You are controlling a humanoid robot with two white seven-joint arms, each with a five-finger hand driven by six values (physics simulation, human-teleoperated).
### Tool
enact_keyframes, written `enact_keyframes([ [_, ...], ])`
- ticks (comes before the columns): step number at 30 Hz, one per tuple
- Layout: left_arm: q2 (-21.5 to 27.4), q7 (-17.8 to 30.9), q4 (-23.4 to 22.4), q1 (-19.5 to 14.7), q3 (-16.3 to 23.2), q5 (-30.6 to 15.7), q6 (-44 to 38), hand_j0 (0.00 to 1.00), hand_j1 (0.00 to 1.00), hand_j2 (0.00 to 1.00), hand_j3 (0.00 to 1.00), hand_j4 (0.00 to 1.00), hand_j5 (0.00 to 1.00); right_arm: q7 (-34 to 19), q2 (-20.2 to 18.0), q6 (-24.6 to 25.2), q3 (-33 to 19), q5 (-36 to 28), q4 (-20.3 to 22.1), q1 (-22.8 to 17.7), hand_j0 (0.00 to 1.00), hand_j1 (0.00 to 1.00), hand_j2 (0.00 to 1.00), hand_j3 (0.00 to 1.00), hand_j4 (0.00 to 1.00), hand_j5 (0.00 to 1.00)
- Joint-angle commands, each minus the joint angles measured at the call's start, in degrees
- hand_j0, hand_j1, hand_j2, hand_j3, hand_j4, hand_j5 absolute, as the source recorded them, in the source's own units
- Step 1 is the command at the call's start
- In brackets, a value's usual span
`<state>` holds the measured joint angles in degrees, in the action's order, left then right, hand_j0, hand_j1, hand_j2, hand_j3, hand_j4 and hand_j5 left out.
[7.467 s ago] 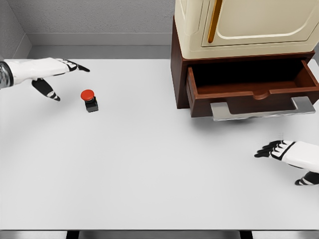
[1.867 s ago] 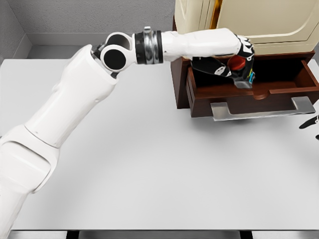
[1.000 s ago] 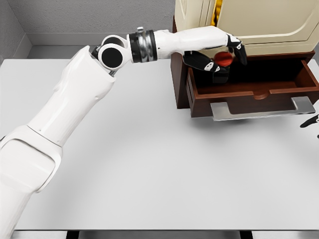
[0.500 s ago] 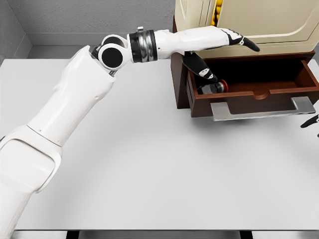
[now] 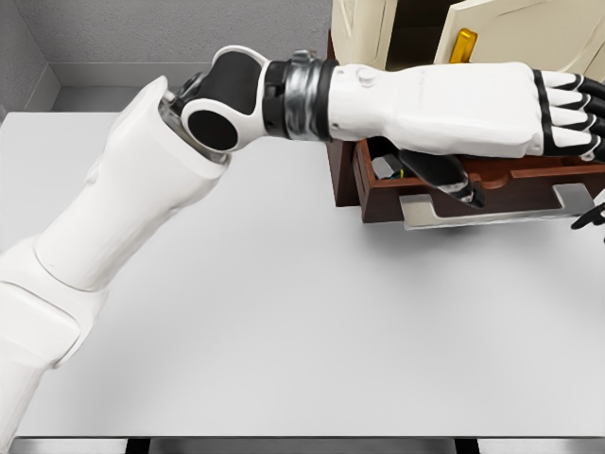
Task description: Put the switch into the drawer with left arm, and close the drawer with right arm
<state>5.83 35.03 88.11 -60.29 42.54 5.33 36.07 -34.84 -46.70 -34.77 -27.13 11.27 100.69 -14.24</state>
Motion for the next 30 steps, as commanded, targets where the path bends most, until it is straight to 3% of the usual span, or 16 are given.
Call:
enact_keyframes([
  [1,0.3,0.0,2.0,0.0,-0.2,-2.9,-1.1,1.00,1.00,1.00,1.00,1.00,1.00,-0.2,-0.4,-0.2,0.9,-0.7,0.1,0.1,0.59,0.59,0.59,0.59,0.59,0.59],
  [5,0.3,0.0,0.8,0.2,-0.1,-2.8,-1.1,1.00,1.00,1.00,1.00,1.00,1.00,-0.2,-0.4,-0.2,3.0,-0.7,0.1,1.2,0.60,0.60,0.60,0.60,0.60,0.60],
  [11,-0.5,0.0,-12.2,0.3,0.7,-2.4,-1.1,1.00,1.00,1.00,1.00,1.00,1.00,-0.2,-0.5,-0.2,3.6,-0.7,0.1,1.2,0.60,0.60,0.60,0.60,0.60,0.60],
  [18,1.0,0.0,-13.8,0.1,0.0,-2.7,-1.1,1.00,1.00,1.00,1.00,1.00,1.00,-0.2,-0.5,-0.2,3.9,-0.7,0.1,1.8,0.60,0.60,0.60,0.60,0.60,0.60],
  [25,2.9,0.0,-22.5,0.0,-3.3,-3.1,-1.1,1.00,1.00,1.00,1.00,1.00,1.00,-0.2,-0.5,-0.2,5.7,-0.7,0.0,4.0,0.61,0.61,0.61,0.61,0.61,0.61],
  [27,3.0,0.0,-22.5,0.0,-3.5,-4.1,-1.1,1.00,1.00,1.00,1.00,1.00,1.00,-0.2,-0.5,-0.2,5.9,-0.7,0.0,4.2,0.61,0.61,0.61,0.61,0.61,0.61],
  [30,3.0,0.0,-17.5,0.0,-3.3,-4.5,-1.1,1.00,1.00,1.00,1.00,1.00,1.00,-0.2,-0.5,-0.2,7.0,-0.6,0.0,4.2,0.61,0.61,0.61,0.61,0.61,0.61],
])
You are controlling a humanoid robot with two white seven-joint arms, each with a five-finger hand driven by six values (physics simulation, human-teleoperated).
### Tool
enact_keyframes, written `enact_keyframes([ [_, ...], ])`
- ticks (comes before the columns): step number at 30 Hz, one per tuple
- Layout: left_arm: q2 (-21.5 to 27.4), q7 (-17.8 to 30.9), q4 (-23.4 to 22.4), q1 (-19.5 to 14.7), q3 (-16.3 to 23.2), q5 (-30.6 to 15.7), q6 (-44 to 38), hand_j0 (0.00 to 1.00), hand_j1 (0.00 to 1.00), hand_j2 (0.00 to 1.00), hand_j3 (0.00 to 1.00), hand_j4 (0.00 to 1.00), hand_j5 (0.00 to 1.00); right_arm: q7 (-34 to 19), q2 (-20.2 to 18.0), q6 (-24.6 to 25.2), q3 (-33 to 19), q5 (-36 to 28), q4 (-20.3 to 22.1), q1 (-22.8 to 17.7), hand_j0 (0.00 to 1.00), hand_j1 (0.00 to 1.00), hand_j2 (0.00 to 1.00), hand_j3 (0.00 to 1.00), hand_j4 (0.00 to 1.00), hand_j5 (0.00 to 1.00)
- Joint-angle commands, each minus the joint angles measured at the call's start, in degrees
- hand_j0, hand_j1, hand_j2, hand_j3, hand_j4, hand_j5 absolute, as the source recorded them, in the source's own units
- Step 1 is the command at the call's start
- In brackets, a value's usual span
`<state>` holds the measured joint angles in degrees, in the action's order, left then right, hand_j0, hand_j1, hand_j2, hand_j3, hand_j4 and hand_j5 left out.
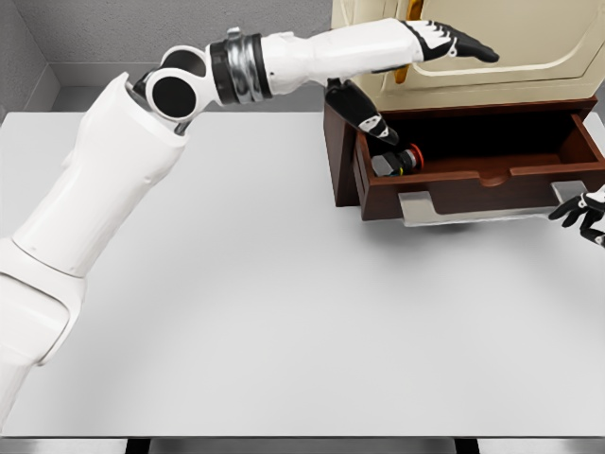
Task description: Put the switch into the drawer with left arm, and close the drawer with right arm
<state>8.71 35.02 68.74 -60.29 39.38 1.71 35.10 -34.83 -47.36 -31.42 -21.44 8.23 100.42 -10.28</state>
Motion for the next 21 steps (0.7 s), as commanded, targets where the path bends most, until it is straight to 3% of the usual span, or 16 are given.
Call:
enact_keyframes([
  [1,0.2,0.0,4.3,0.0,-0.2,-0.8,-0.1,1.00,1.00,1.00,1.00,1.00,1.00,-0.2,0.2,-3.6,1.3,2.4,0.2,0.0,0.61,0.61,0.61,0.61,0.61,0.61],
  [5,1.6,0.0,18.8,0.1,0.0,-0.9,-0.1,1.00,1.00,1.00,1.00,1.00,1.00,-0.2,0.2,-3.6,1.3,2.5,0.2,-0.4,0.62,0.62,0.62,0.62,0.62,0.62],
  [8,2.4,0.0,25.0,0.4,0.3,-0.9,-0.1,1.00,1.00,1.00,1.00,1.00,1.00,-0.2,0.2,-3.6,2.5,2.8,0.2,-0.2,0.62,0.62,0.62,0.62,0.62,0.62],
  [11,6.1,0.0,25.6,1.3,0.3,-1.8,-0.1,1.00,1.00,1.00,1.00,1.00,1.00,-0.2,0.2,-3.6,2.5,3.0,0.1,0.2,0.62,0.62,0.62,0.62,0.62,0.62],
  [13,11.8,0.0,25.5,1.8,0.2,-3.8,-0.1,1.00,1.00,1.00,1.00,1.00,1.00,-0.2,0.2,-3.6,2.5,3.8,-0.1,0.3,0.62,0.62,0.62,0.62,0.62,0.62],
  [16,25.9,0.0,25.1,3.0,0.0,-8.5,-0.1,1.00,1.00,1.00,1.00,1.00,1.00,-0.2,0.2,-3.6,2.5,3.8,-0.8,1.0,0.62,0.62,0.62,0.62,0.62,0.62],
  [18,34.3,0.0,23.4,6.4,-0.1,-8.7,-0.1,1.00,1.00,1.00,1.00,1.00,1.00,-0.2,0.2,-3.6,2.5,3.9,-1.3,1.2,0.62,0.62,0.62,0.62,0.62,0.62],
  [21,35.6,0.0,18.4,11.0,0.1,-8.3,-0.1,1.00,1.00,1.00,1.00,1.00,1.00,-0.2,0.2,-3.6,2.5,3.9,-1.4,1.3,0.62,0.62,0.62,0.62,0.62,0.62],
])
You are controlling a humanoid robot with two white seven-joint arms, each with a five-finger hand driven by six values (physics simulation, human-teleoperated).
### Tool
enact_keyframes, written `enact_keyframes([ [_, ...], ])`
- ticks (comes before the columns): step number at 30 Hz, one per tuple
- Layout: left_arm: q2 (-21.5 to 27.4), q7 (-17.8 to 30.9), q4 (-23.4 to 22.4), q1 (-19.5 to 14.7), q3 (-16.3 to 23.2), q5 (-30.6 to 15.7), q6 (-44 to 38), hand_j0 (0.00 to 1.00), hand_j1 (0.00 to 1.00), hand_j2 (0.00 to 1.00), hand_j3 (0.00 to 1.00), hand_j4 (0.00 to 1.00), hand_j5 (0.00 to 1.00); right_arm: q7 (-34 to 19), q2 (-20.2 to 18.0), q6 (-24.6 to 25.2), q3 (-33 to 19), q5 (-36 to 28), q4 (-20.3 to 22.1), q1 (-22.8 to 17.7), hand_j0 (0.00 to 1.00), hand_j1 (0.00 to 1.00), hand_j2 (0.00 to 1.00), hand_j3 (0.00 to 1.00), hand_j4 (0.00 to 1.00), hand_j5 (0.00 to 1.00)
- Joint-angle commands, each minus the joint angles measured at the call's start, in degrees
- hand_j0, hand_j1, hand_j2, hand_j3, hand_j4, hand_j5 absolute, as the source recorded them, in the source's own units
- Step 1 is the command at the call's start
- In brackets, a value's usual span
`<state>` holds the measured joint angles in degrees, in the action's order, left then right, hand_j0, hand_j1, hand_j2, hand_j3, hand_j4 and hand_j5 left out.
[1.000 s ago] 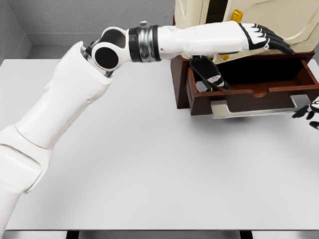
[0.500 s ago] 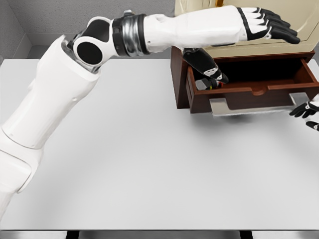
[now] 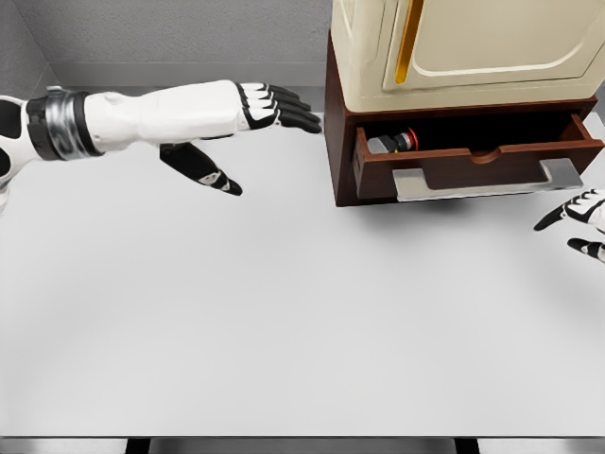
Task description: Put the switch into the drawer with left arm, and close the drawer with right arm
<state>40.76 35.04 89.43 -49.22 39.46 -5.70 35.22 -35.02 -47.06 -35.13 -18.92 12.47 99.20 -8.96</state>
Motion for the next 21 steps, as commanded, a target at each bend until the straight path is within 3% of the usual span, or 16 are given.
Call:
enact_keyframes([
  [1,3.9,0.0,-2.2,0.0,-0.2,-0.8,-0.2,1.00,1.00,1.00,1.00,1.00,1.00,0.0,0.0,0.1,0.0,-0.3,-0.2,0.0,0.62,0.62,0.62,0.62,0.62,0.62],
  [12,4.2,0.0,-2.7,1.8,-0.1,-0.5,-0.2,1.00,1.00,1.00,1.00,1.00,1.00,0.0,0.0,0.1,7.4,0.3,-2.5,8.3,0.62,0.62,0.62,0.62,0.62,0.62],
  [21,4.2,0.0,-2.7,1.9,-0.1,-0.5,-0.2,1.00,1.00,1.00,1.00,1.00,1.00,0.0,0.0,0.1,9.2,1.2,-4.5,9.5,0.62,0.62,0.62,0.62,0.62,0.62],
])
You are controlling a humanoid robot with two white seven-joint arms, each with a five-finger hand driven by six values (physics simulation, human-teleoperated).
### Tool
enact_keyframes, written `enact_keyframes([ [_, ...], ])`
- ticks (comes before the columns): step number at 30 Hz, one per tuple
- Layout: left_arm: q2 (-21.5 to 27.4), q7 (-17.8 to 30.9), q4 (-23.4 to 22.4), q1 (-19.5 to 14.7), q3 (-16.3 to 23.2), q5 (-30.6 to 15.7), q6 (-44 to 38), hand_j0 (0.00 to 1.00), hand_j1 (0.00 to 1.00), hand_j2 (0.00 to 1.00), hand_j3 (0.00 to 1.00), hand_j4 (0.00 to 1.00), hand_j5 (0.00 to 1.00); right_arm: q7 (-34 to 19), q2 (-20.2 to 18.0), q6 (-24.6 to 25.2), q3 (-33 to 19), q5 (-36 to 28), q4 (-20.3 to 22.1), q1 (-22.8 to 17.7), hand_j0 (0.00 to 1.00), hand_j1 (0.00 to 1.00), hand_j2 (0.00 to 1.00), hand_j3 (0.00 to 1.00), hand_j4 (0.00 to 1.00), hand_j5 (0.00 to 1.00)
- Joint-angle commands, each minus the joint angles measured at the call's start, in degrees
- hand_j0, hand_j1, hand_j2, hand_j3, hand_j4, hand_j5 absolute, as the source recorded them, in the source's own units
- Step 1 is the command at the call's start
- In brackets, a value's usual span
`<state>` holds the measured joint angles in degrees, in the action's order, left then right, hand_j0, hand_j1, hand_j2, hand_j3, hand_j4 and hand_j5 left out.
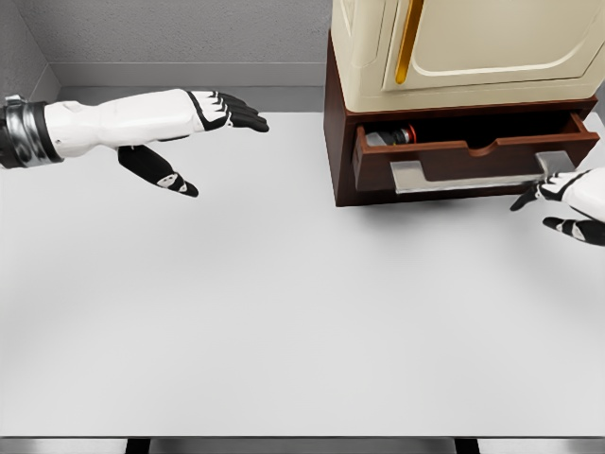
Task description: Put the switch into the drawer with left arm, and close the drawer with right arm
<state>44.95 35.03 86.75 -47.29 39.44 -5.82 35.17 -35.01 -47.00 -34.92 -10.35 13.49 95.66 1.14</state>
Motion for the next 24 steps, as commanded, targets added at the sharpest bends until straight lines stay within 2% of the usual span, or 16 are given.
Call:
enact_keyframes([
  [1,0.0,0.0,0.0,0.0,0.0,-0.4,-0.2,1.00,1.00,1.00,1.00,1.00,1.00,0.0,0.0,-0.1,0.6,0.7,-1.6,0.3,0.62,0.62,0.62,0.62,0.62,0.62],
  [6,0.1,0.0,-0.1,0.0,-0.1,-0.4,-0.2,1.00,1.00,1.00,1.00,1.00,1.00,0.0,0.0,-0.1,2.4,0.8,-4.3,2.7,0.63,0.63,0.63,0.63,0.63,0.63],
  [12,0.1,0.0,-0.5,-0.1,-0.1,-0.4,-0.2,1.00,1.00,1.00,1.00,1.00,1.00,0.0,0.1,-0.1,2.4,0.8,-5.1,3.9,0.63,0.63,0.63,0.63,0.63,0.63],
  [15,0.1,0.0,-0.5,-0.1,-0.1,-0.4,-0.2,1.00,1.00,1.00,1.00,1.00,1.00,0.0,0.0,-0.1,4.3,0.9,-5.8,6.0,0.63,0.63,0.63,0.63,0.63,0.63],
  [24,0.0,0.0,-0.7,-0.1,0.0,-0.4,-0.2,1.00,1.00,1.00,1.00,1.00,1.00,0.0,0.2,-0.1,6.3,0.9,-6.8,8.6,0.63,0.63,0.63,0.63,0.63,0.63],
])
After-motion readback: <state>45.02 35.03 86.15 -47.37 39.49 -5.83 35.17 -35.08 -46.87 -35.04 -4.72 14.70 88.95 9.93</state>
